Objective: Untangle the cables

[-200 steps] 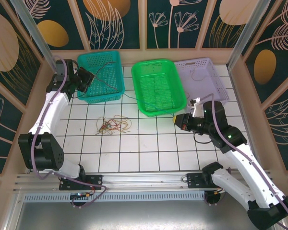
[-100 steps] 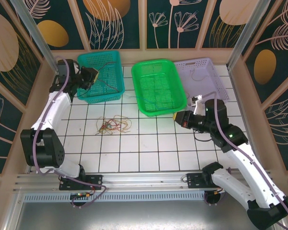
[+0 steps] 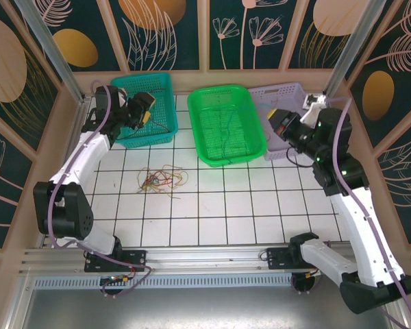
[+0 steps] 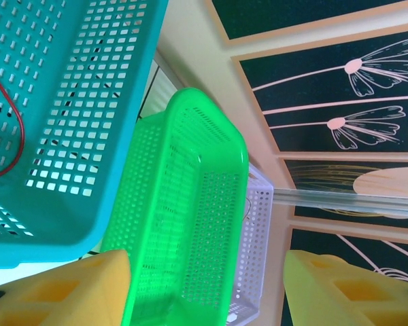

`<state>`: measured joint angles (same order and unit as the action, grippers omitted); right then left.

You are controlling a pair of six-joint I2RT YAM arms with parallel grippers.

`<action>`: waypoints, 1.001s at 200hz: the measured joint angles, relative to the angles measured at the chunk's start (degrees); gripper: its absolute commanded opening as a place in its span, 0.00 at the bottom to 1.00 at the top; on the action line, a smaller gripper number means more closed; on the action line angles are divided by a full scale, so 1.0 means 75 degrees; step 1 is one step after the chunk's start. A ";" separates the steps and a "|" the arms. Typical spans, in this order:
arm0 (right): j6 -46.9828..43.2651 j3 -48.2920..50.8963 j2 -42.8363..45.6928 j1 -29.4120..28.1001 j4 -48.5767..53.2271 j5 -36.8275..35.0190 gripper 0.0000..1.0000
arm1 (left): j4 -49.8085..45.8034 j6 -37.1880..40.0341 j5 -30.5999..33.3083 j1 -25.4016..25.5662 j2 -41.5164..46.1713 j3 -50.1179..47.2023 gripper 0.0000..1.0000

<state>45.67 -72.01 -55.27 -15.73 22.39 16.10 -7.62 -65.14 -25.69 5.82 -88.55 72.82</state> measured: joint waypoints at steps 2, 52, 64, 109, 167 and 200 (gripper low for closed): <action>0.0003 -0.0026 -0.0023 0.0020 -0.0020 -0.0015 0.00 | 0.0000 0.0000 0.0006 0.0000 0.0017 -0.0017 0.61; 0.0766 -0.0149 -0.1183 0.0615 -0.1938 -0.0233 0.00 | -0.0020 0.0073 0.0140 0.0382 0.0968 -0.0962 0.59; 0.0935 -0.0175 -0.1588 0.0653 -0.2398 -0.0236 0.00 | -0.0012 0.0052 0.0146 0.0565 0.1169 -0.1227 0.59; 0.1195 -0.0612 -0.3054 0.0664 -0.3500 -0.0356 0.00 | -0.0006 -0.0125 0.0323 0.1055 0.1909 -0.2238 0.59; 0.1454 0.1250 -0.3585 0.0277 -0.4797 -0.0376 0.00 | -0.0047 -0.0297 0.0519 0.1084 0.2754 -0.2970 0.58; 0.1568 0.2442 -0.3625 -0.0137 -0.4817 -0.0373 0.00 | -0.0058 -0.0361 0.0522 0.1084 0.2949 -0.3156 0.57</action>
<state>57.43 -53.69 -82.46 -16.75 -13.74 13.30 -8.05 -67.85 -21.78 13.96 -66.43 49.15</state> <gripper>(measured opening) 0.055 0.577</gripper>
